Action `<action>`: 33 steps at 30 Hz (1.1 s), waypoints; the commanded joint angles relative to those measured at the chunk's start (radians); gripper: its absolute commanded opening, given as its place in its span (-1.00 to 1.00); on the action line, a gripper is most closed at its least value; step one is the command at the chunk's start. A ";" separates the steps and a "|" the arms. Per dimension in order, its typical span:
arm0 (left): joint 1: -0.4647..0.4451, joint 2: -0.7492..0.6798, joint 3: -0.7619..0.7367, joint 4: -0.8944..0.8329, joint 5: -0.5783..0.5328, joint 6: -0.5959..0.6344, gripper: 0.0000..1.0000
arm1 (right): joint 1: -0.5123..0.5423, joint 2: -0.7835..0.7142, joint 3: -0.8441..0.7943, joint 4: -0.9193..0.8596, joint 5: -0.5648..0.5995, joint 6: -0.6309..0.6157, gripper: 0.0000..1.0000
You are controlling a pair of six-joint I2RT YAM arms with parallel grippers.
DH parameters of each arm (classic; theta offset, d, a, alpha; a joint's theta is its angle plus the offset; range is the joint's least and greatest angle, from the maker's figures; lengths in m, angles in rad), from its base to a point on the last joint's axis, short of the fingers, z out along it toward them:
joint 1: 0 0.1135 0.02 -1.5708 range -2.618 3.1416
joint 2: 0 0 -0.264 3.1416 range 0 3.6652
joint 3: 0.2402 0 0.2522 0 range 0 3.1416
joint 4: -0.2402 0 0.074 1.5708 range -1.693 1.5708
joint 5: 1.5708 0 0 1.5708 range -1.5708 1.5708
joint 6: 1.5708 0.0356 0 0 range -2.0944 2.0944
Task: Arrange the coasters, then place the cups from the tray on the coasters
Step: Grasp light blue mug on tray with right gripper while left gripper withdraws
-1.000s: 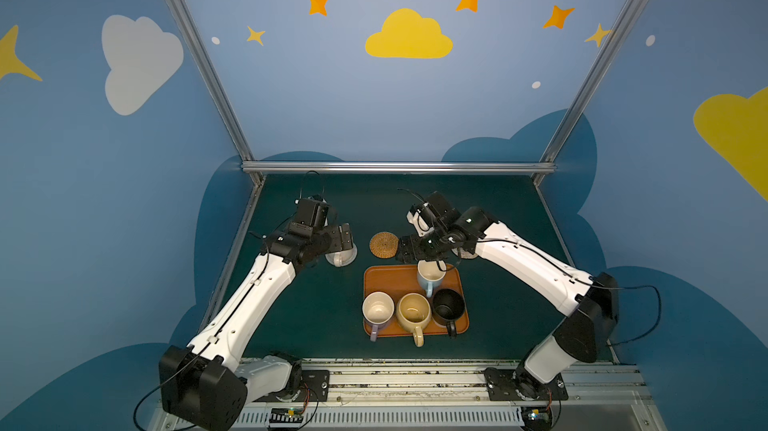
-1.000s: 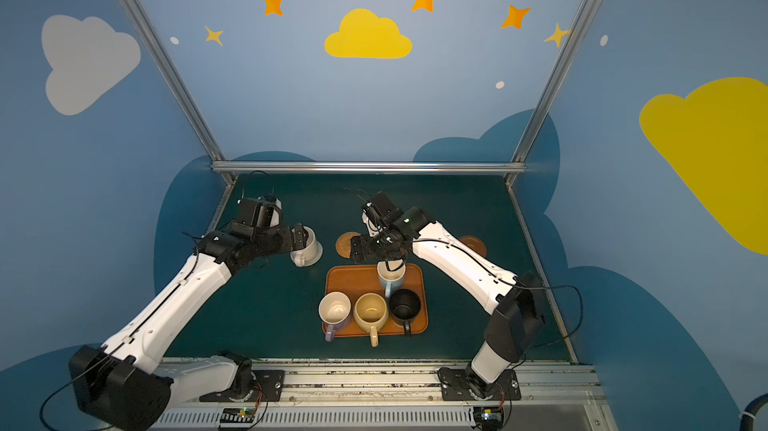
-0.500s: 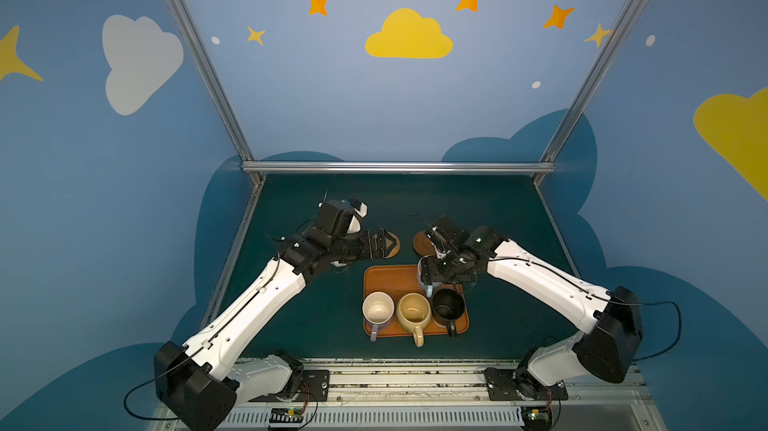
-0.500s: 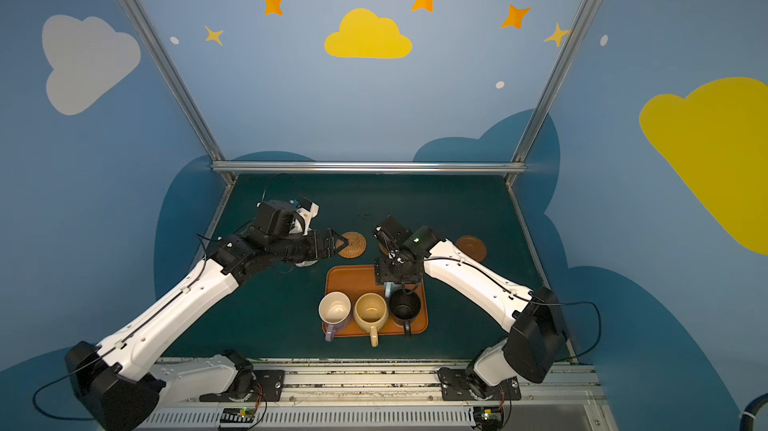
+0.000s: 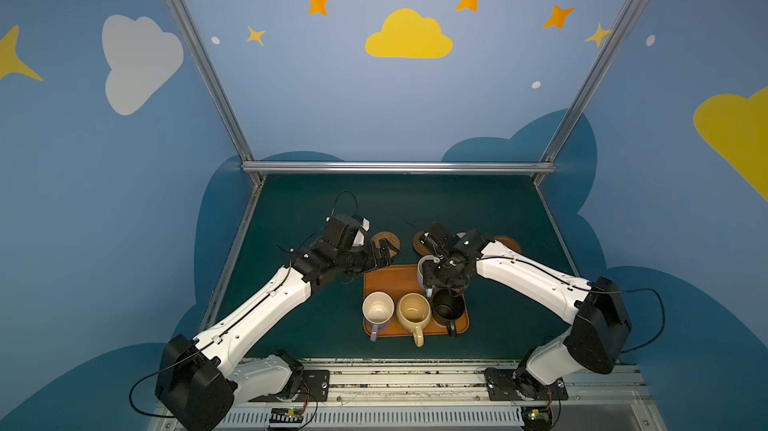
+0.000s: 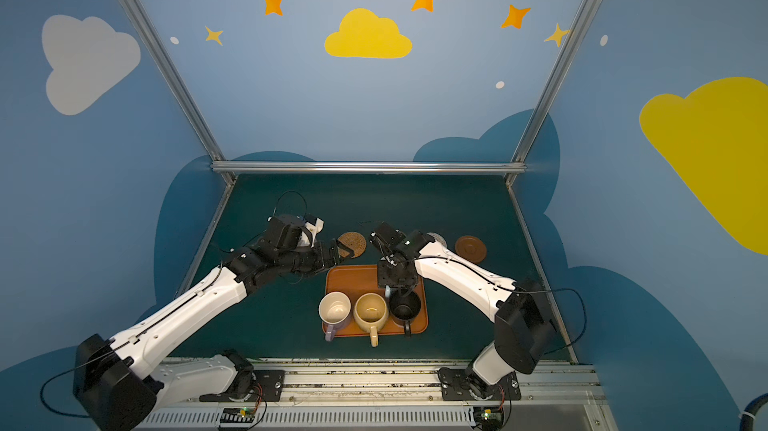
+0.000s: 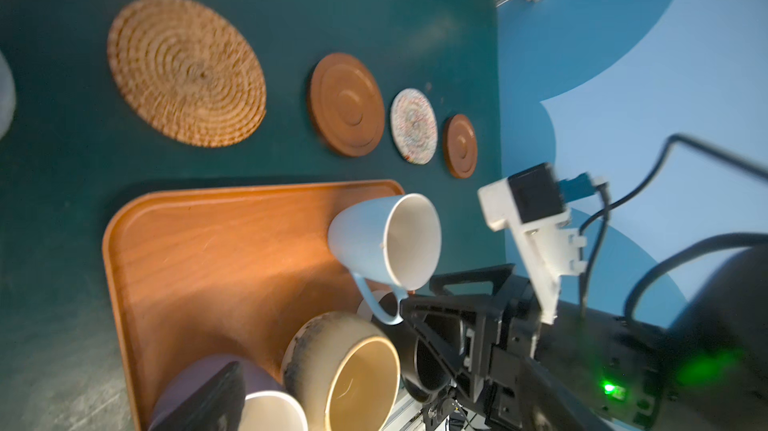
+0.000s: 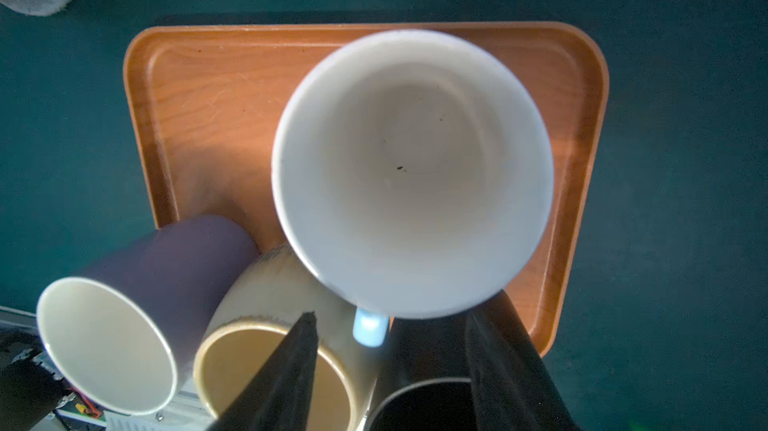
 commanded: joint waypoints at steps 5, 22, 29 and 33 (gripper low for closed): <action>-0.024 -0.012 -0.016 -0.018 -0.056 -0.006 0.99 | 0.008 0.045 -0.009 0.032 0.030 -0.005 -0.03; -0.060 0.047 0.006 -0.034 -0.092 0.014 0.99 | 0.008 0.066 -0.048 0.084 0.076 0.004 -0.26; -0.059 0.052 0.011 -0.027 -0.093 0.017 0.99 | 0.008 0.080 -0.058 0.092 0.081 0.007 -0.25; -0.060 0.061 0.012 -0.025 -0.092 0.020 0.99 | 0.007 0.090 -0.059 0.101 0.081 0.004 -0.30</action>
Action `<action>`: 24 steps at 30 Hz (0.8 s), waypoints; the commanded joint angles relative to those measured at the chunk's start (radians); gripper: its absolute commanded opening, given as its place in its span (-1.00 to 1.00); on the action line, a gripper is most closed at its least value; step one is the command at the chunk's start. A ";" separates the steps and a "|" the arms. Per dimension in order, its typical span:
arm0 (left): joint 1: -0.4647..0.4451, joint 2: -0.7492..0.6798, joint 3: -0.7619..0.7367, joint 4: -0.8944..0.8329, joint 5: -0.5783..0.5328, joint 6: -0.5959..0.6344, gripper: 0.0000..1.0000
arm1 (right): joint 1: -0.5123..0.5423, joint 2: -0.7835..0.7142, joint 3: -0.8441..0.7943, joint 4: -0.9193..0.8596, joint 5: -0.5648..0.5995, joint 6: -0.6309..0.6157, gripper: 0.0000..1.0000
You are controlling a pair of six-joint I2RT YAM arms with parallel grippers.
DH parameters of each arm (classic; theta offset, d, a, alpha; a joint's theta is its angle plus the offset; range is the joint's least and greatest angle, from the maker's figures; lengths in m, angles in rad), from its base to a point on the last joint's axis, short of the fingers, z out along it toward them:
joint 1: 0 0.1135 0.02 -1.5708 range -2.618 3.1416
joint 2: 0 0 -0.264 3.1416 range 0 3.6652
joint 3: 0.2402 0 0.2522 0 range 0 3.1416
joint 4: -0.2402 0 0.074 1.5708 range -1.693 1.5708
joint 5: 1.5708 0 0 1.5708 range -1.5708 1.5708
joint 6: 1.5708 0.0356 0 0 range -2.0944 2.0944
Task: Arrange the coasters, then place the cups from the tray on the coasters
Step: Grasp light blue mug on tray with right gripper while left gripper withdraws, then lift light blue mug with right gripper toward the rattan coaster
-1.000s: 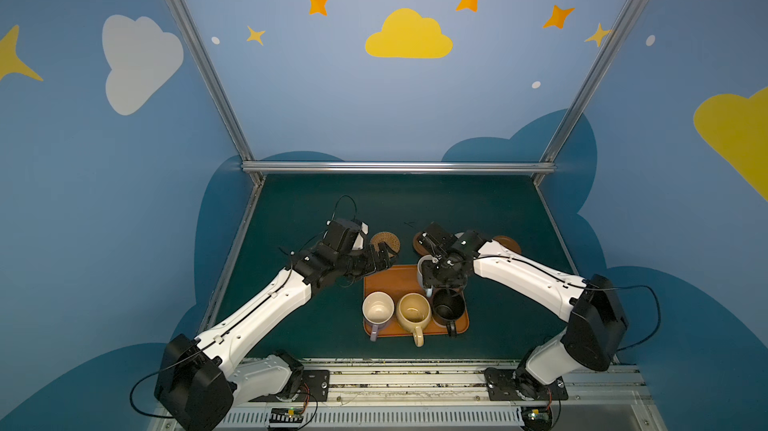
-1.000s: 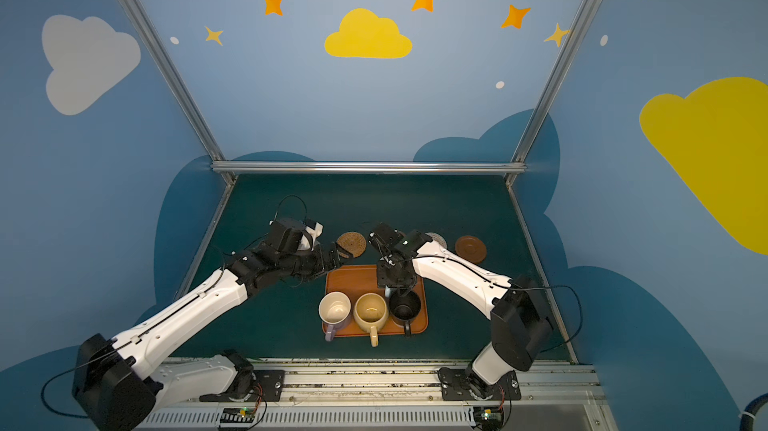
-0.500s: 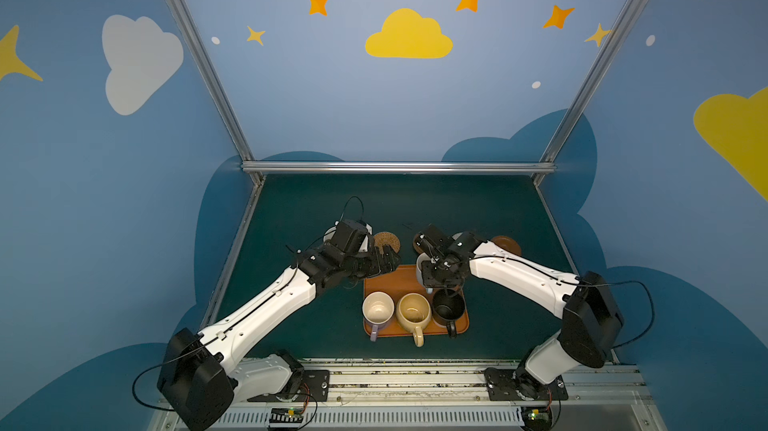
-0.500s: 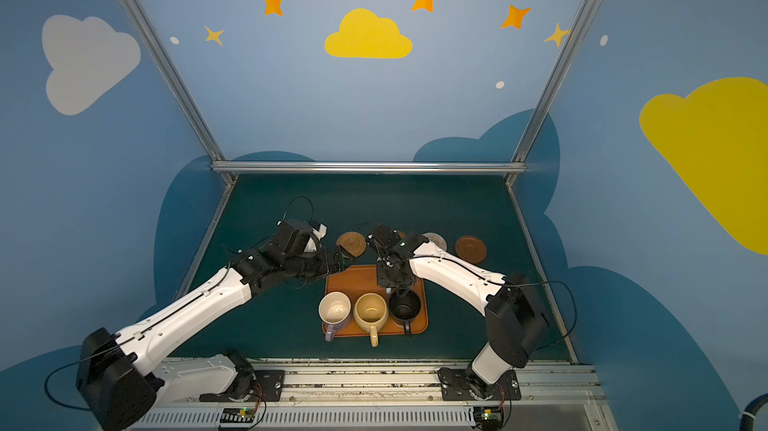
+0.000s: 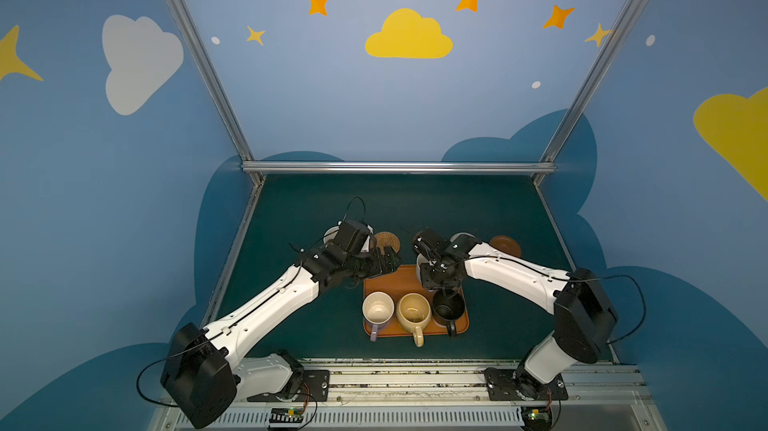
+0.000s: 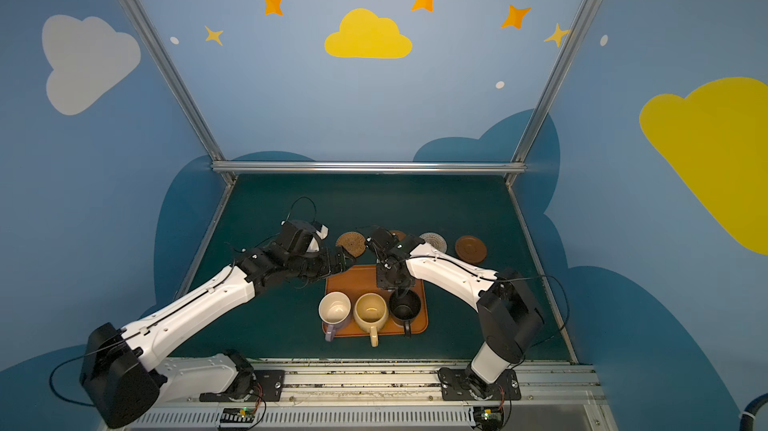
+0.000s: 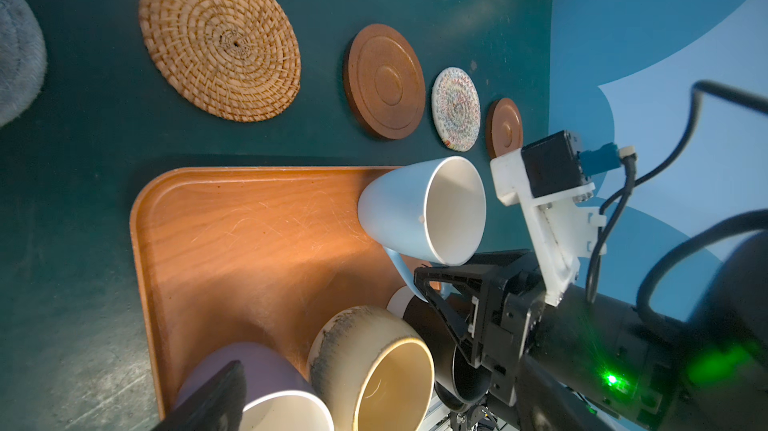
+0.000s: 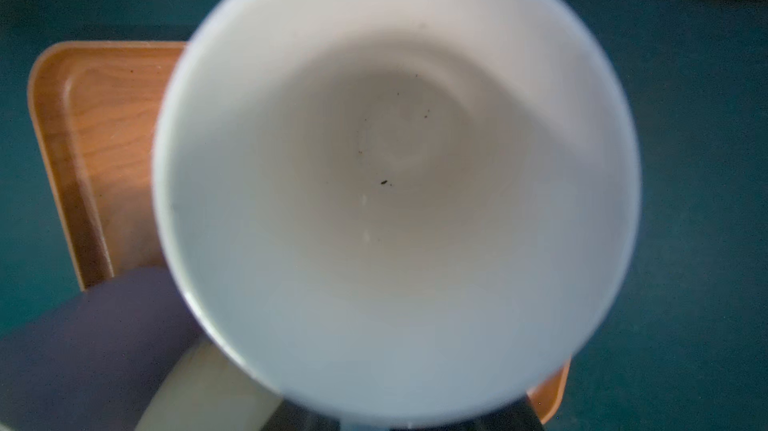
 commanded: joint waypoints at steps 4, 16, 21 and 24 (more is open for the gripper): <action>-0.001 0.011 -0.006 0.021 0.003 0.013 0.99 | 0.004 0.019 -0.004 0.003 0.020 -0.001 -0.46; -0.003 0.011 0.014 0.009 0.003 0.034 0.99 | 0.007 0.003 0.045 -0.036 0.042 -0.015 -0.74; -0.002 0.013 0.011 0.021 0.006 0.033 0.99 | 0.008 -0.003 0.061 -0.042 0.028 -0.025 -0.83; -0.002 0.014 0.010 0.020 0.007 0.035 0.99 | 0.013 -0.010 0.076 -0.055 0.044 -0.029 -0.88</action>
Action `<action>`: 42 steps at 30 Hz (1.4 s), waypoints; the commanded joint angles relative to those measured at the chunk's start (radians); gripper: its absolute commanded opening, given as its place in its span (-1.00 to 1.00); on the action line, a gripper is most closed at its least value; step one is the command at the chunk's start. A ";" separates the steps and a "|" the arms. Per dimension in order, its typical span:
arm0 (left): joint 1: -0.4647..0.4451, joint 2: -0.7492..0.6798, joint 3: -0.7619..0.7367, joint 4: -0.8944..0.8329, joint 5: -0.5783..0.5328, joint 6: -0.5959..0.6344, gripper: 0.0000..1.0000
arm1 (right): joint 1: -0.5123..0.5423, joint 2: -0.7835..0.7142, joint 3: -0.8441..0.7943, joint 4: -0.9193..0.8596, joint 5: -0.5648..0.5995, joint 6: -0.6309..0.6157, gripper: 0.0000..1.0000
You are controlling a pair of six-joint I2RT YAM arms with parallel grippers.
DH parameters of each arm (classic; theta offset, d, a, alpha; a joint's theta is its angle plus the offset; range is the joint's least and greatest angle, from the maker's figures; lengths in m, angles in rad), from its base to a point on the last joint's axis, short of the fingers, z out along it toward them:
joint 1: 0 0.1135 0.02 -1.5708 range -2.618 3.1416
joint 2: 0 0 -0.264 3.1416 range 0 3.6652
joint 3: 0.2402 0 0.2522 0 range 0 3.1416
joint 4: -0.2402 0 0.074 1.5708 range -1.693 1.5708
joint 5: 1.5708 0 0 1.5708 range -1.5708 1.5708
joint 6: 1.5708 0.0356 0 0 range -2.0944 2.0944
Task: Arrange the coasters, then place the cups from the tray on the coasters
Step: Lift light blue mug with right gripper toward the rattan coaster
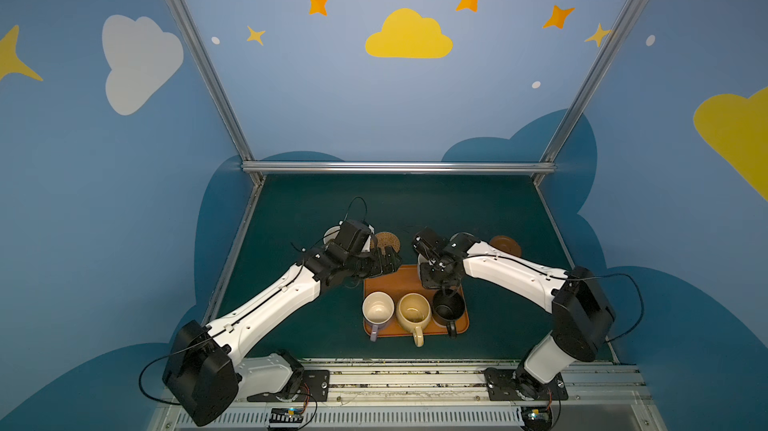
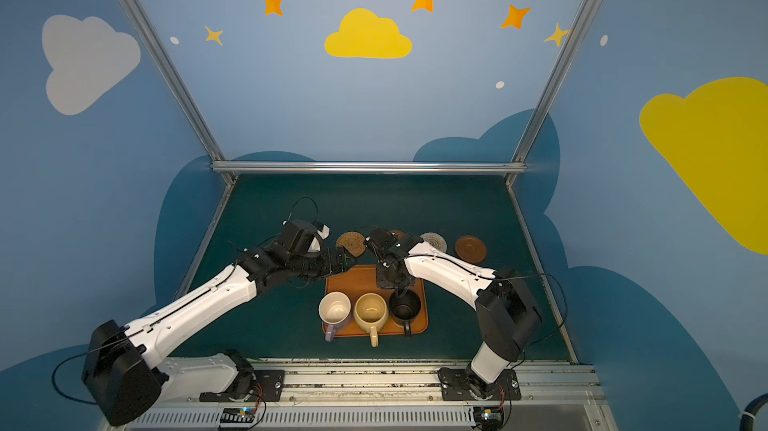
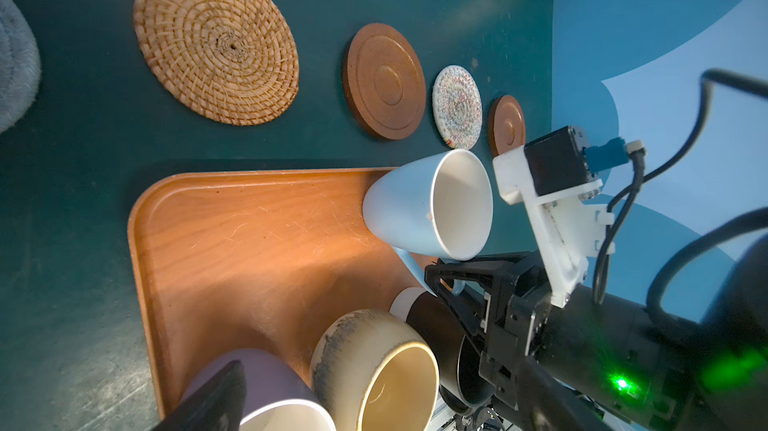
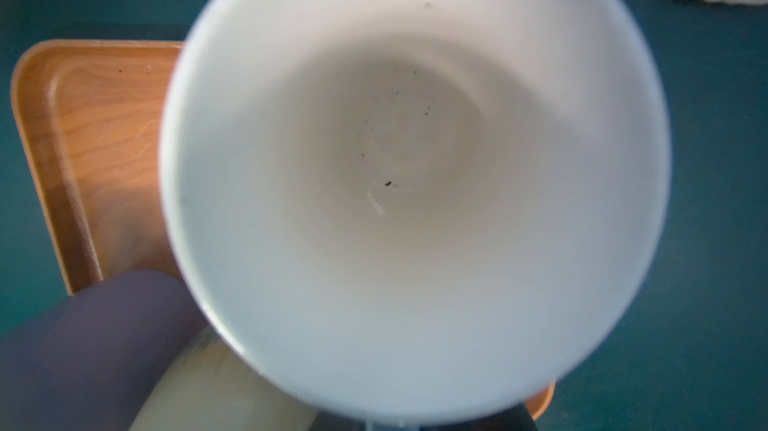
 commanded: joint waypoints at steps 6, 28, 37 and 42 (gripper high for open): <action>-0.001 -0.001 0.014 0.015 0.008 0.016 0.99 | 0.016 -0.051 0.073 -0.027 0.042 -0.017 -0.99; 0.197 -0.082 0.091 -0.054 0.180 0.069 0.99 | 0.043 0.141 0.443 -0.096 0.033 -0.104 -1.00; 0.255 -0.023 0.243 -0.287 0.105 0.200 0.99 | 0.040 0.360 0.730 -0.161 0.041 -0.077 -1.00; 0.347 -0.040 0.222 -0.285 0.147 0.219 0.99 | 0.029 0.455 0.820 -0.171 0.037 -0.071 -1.00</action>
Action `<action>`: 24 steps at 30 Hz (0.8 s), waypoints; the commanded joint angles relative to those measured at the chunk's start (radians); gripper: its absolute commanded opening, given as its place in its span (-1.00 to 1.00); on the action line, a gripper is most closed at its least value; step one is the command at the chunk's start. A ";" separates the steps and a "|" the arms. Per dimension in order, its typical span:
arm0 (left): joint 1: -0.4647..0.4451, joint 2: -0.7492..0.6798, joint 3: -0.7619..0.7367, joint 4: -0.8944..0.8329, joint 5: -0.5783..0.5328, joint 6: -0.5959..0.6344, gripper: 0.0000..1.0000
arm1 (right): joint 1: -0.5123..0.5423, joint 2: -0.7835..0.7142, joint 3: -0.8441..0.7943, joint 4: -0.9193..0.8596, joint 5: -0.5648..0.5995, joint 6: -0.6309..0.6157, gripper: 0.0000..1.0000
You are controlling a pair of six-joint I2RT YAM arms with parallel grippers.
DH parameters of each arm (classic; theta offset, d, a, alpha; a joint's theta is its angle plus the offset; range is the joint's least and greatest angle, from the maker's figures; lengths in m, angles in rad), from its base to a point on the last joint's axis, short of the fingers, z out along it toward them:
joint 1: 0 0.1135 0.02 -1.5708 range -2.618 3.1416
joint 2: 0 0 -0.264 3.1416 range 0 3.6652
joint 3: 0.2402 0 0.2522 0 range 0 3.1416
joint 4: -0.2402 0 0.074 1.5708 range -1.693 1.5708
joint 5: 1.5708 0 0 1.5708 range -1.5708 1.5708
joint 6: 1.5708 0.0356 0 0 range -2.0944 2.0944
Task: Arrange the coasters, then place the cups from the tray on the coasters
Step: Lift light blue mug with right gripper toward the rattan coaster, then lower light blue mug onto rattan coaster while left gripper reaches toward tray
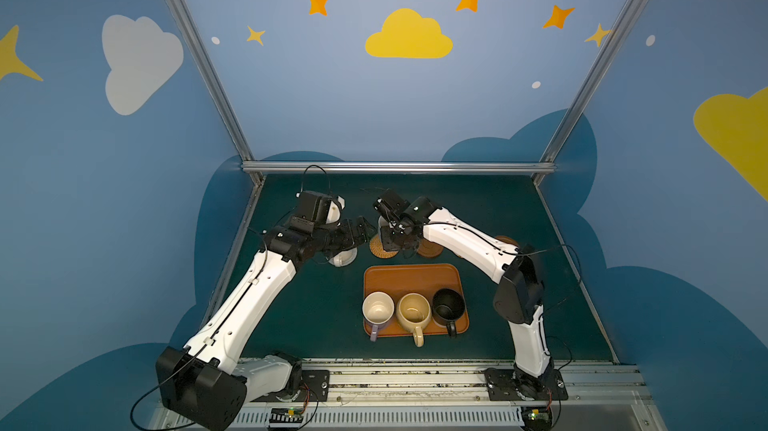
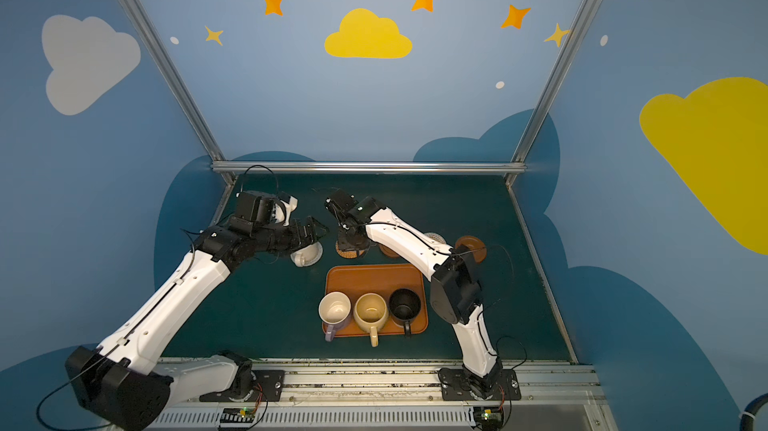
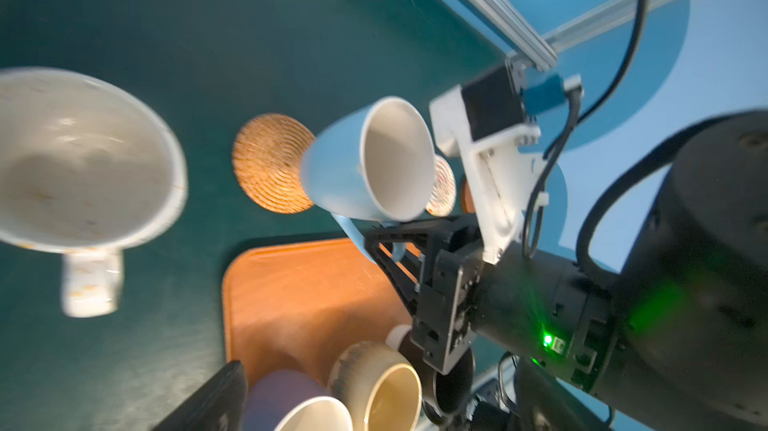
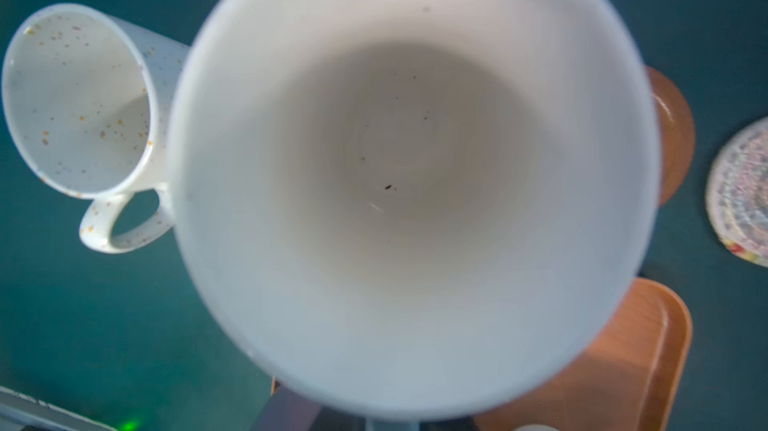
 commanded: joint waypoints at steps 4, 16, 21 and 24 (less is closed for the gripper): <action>0.056 -0.016 -0.051 -0.026 0.071 0.013 0.99 | -0.007 0.077 0.114 -0.024 0.006 0.030 -1.00; 0.127 -0.055 -0.175 0.082 0.124 -0.059 0.97 | -0.009 0.184 0.212 -0.057 0.037 0.039 -1.00; 0.127 -0.058 -0.181 0.070 0.120 -0.052 0.97 | -0.007 0.210 0.235 -0.065 0.040 0.039 -1.00; 0.127 -0.071 -0.199 0.078 0.116 -0.055 0.98 | -0.003 0.216 0.234 -0.065 0.045 0.040 -1.00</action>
